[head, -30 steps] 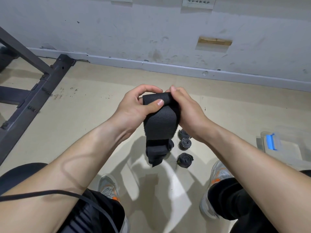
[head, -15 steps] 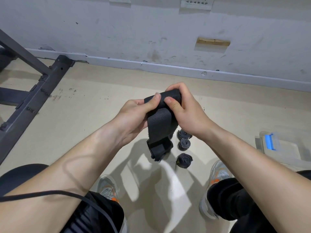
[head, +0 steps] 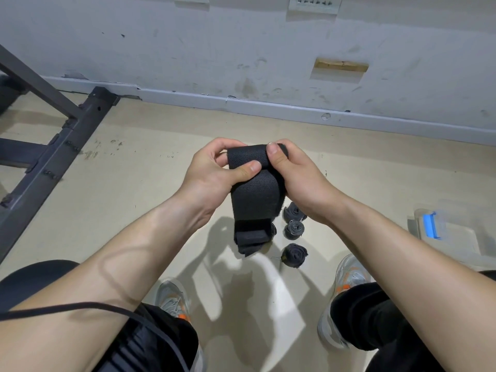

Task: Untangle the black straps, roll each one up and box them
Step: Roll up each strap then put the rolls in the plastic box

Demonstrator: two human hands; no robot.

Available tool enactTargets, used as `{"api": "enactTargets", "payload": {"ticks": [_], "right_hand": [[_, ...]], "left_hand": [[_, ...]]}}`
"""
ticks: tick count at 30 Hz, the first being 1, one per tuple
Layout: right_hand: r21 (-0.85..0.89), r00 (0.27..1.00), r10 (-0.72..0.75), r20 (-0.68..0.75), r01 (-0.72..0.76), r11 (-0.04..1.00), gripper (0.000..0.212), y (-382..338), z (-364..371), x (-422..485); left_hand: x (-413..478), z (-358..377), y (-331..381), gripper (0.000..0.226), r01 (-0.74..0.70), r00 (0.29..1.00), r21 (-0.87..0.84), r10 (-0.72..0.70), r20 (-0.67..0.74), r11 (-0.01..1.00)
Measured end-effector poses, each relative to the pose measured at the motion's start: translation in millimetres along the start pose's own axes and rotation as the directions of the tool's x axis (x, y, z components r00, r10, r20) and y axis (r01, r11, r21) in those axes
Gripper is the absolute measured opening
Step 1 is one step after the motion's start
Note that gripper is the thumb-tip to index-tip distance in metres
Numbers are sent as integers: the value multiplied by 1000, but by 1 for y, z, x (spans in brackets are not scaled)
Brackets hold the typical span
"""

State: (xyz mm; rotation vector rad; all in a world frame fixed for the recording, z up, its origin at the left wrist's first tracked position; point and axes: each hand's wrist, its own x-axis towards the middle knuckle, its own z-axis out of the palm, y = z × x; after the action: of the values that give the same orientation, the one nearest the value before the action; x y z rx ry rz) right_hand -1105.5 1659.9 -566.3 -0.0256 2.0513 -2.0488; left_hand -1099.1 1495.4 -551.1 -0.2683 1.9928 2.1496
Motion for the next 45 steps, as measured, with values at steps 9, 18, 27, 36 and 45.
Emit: {"api": "enactTargets", "payload": {"ticks": [9,18,27,36,45], "right_hand": [[57,999,-39,14,38,998,7,1,-2,0],[199,996,13,91,-31,979,17,-4,-1,1],[146,996,94,11,-94,985,41,-3,3,2],[53,1000,5,3,-6,999,12,1,1,1],[115,990,100,104,-112,987,15,-4,-4,1]], "left_hand": [[-1,2,4,29,182,967,-20,-175,185,983],[2,1,7,33,155,983,-110,-143,113,982],[4,-4,2,44,-20,998,49,17,67,999],[-2,2,7,37,241,961,-104,-222,165,965],[6,-2,3,33,106,991,-64,-100,91,992]]}}
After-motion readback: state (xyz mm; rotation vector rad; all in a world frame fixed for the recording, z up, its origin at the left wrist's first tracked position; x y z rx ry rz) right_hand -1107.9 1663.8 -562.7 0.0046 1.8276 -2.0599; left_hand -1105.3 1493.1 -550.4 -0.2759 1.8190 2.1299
